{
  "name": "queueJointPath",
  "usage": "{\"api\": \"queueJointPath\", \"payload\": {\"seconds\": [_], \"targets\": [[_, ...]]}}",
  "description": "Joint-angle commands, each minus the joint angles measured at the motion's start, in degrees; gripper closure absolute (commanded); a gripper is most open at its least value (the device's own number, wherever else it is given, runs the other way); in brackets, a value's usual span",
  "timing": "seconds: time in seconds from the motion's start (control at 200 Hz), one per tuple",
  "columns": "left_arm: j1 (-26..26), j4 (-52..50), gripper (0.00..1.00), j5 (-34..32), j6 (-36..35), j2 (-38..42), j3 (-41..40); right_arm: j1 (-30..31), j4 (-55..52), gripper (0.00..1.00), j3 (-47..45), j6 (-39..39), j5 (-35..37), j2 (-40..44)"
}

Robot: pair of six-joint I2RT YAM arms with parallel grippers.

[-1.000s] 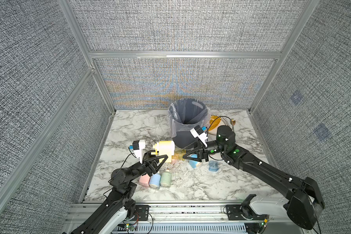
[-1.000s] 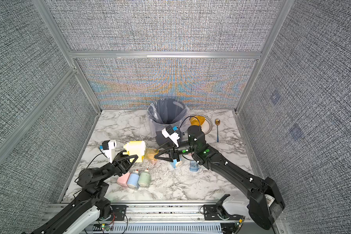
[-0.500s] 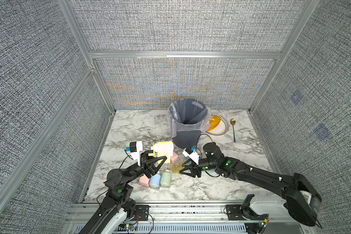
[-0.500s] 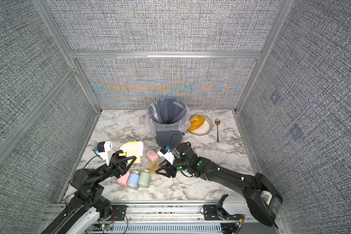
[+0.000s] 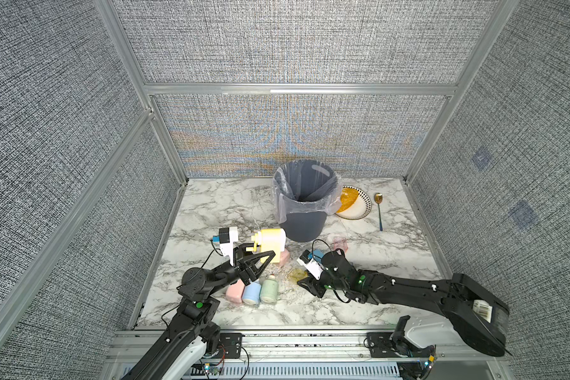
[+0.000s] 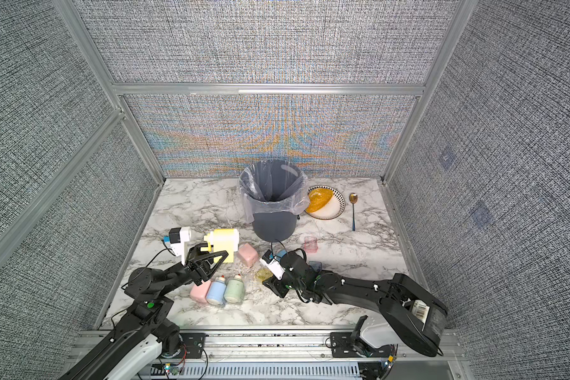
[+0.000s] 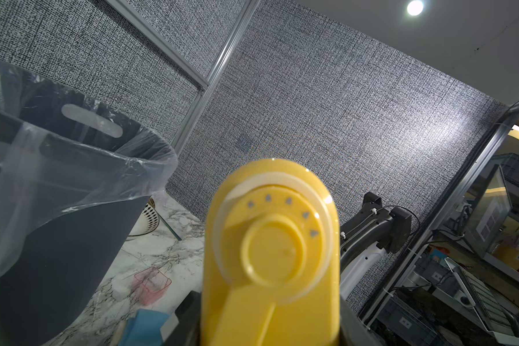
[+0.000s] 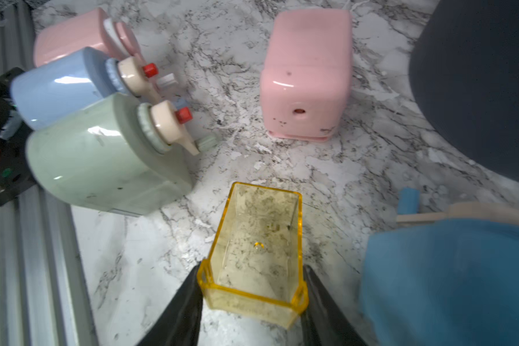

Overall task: Take out the pencil sharpener tray and clean the shavings
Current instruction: Place the container at the center of the board.

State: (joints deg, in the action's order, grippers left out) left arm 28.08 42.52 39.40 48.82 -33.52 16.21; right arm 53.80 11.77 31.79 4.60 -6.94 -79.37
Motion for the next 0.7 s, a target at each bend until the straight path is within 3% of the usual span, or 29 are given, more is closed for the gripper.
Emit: {"api": "queueJointPath", "payload": {"seconds": [0.0, 0.24, 0.41, 0.581, 0.691], "targets": [[-0.02, 4.05, 0.94, 0.46, -0.62, -0.73, -0.22, 0.59, 3.61, 0.77, 0.11, -0.29, 3.55, -1.82], [-0.03, 6.29, 0.94, 1.44, -0.83, -4.1, -0.42, 2.25, 2.61, 0.67, 1.4, -0.78, 6.86, -6.61], [0.01, 8.14, 0.94, 1.63, -1.17, -7.24, -0.7, 3.08, 0.58, 0.42, 2.15, -0.73, 8.85, -7.5], [0.03, 9.53, 0.94, 2.22, -1.32, -9.78, -0.41, 3.14, -1.99, 0.25, 3.0, -0.11, 8.58, -6.45], [0.01, 9.53, 0.94, 2.42, -1.57, -10.49, -0.51, 3.17, -4.14, 0.2, 3.43, 0.78, 7.22, -3.29]]}}
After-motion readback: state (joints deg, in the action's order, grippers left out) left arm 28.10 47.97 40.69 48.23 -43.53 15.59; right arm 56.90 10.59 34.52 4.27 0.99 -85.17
